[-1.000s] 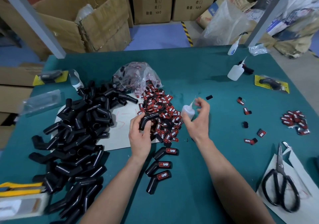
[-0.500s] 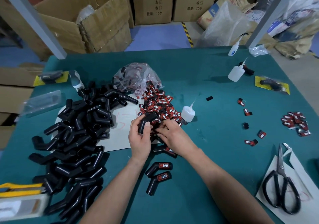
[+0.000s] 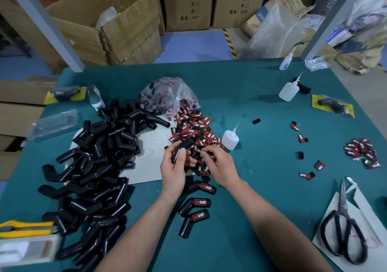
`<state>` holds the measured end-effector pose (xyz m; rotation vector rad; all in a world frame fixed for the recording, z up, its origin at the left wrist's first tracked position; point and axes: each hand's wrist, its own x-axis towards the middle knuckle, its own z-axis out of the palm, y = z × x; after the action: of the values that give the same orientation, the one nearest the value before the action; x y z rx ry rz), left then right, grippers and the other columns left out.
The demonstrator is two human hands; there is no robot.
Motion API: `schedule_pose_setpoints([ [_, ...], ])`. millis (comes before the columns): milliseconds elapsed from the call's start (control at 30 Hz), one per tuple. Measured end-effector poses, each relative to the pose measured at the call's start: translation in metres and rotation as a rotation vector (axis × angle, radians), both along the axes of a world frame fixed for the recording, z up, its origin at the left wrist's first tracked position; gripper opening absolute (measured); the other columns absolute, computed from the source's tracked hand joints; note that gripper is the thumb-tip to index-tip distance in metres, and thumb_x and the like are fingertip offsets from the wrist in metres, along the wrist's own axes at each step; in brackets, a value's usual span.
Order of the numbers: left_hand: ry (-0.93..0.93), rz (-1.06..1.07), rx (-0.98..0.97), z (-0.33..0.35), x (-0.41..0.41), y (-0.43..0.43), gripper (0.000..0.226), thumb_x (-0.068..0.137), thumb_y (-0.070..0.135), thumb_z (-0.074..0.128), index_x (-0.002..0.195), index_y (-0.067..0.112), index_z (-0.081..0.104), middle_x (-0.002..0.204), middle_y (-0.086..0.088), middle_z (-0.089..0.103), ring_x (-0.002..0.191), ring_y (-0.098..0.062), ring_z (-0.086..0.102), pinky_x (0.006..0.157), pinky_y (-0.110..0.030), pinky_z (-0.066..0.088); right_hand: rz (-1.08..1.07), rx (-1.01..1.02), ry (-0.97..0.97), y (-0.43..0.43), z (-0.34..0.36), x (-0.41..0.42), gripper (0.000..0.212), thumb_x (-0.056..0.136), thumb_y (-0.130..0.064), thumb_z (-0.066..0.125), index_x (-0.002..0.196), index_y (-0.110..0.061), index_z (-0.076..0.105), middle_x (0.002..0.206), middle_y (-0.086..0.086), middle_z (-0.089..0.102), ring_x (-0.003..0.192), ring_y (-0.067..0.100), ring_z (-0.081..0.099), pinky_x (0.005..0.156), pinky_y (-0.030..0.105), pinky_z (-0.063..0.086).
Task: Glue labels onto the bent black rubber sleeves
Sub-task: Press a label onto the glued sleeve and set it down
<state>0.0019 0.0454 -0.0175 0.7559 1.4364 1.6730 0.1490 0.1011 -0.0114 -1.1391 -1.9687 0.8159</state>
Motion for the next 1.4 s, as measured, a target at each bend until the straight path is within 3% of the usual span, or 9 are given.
schedule_pose_setpoints([
  [67,0.0,0.002,-0.01,0.002,0.001,-0.001,0.023,0.094,0.047,0.065,0.116,0.044,0.068,0.087,-0.002,0.075,0.071,-0.022,0.072,0.07,-0.033,0.062,-0.075,-0.02,0.047,0.0,0.0,0.0,0.008,0.096,-0.03,0.062,0.104,-0.032,0.062,0.092,-0.024,0.064,0.085,0.001,0.063,0.075,0.024,0.053],
  [167,0.056,-0.005,-0.005,0.002,0.002,-0.001,0.027,0.095,0.037,0.068,0.12,0.046,0.065,0.09,-0.001,0.076,0.072,-0.019,0.072,0.074,-0.03,0.061,-0.149,-0.042,0.106,0.002,-0.001,0.0,0.025,0.096,-0.019,0.064,0.118,-0.03,0.062,0.103,-0.028,0.063,0.093,0.004,0.065,0.085,0.026,0.055],
  [267,0.072,-0.016,0.003,-0.001,0.003,-0.001,0.035,0.094,0.024,0.07,0.121,0.045,0.065,0.097,-0.001,0.076,0.074,-0.019,0.071,0.077,-0.027,0.059,-0.14,-0.007,0.092,0.005,-0.003,0.0,0.033,0.097,-0.008,0.063,0.129,-0.011,0.065,0.108,-0.012,0.066,0.098,0.007,0.064,0.091,0.025,0.053],
  [367,0.049,-0.022,-0.007,-0.005,0.002,0.0,0.032,0.094,0.023,0.071,0.118,0.044,0.067,0.097,-0.002,0.076,0.077,-0.02,0.074,0.078,-0.026,0.06,-0.09,0.097,0.055,0.009,-0.002,-0.001,0.025,0.096,0.003,0.063,0.119,-0.002,0.07,0.11,0.004,0.068,0.103,0.015,0.064,0.095,0.031,0.053],
  [600,0.007,-0.01,-0.038,-0.007,0.001,0.004,0.041,0.095,0.009,0.071,0.114,0.045,0.069,0.099,-0.004,0.078,0.081,-0.023,0.077,0.08,-0.025,0.06,-0.073,0.082,0.013,0.01,-0.005,-0.002,0.038,0.087,0.019,0.054,0.114,-0.002,0.072,0.109,0.008,0.058,0.103,0.015,0.057,0.096,0.018,0.046],
  [767,0.019,-0.009,-0.058,-0.007,0.001,0.003,0.044,0.096,0.006,0.07,0.113,0.047,0.069,0.098,-0.001,0.078,0.081,-0.02,0.076,0.08,-0.024,0.059,-0.066,0.045,0.011,0.009,-0.006,-0.002,0.022,0.089,0.011,0.062,0.1,-0.002,0.075,0.103,0.004,0.059,0.096,0.012,0.059,0.087,0.016,0.047],
  [1067,0.054,-0.008,-0.059,-0.008,0.001,0.003,0.044,0.096,0.007,0.072,0.112,0.049,0.069,0.097,0.003,0.077,0.078,-0.021,0.076,0.08,-0.025,0.059,-0.023,0.074,-0.046,0.009,-0.003,-0.003,0.025,0.098,-0.001,0.06,0.121,-0.003,0.069,0.108,0.008,0.062,0.103,0.02,0.058,0.093,0.025,0.048],
  [1400,0.052,0.015,-0.048,-0.009,0.002,0.004,0.039,0.095,0.008,0.073,0.114,0.042,0.069,0.101,0.001,0.078,0.089,-0.02,0.077,0.083,-0.029,0.061,-0.114,0.067,0.087,0.008,-0.003,-0.001,0.015,0.095,0.001,0.065,0.108,-0.005,0.07,0.106,0.001,0.062,0.101,0.013,0.061,0.086,0.027,0.053],
])
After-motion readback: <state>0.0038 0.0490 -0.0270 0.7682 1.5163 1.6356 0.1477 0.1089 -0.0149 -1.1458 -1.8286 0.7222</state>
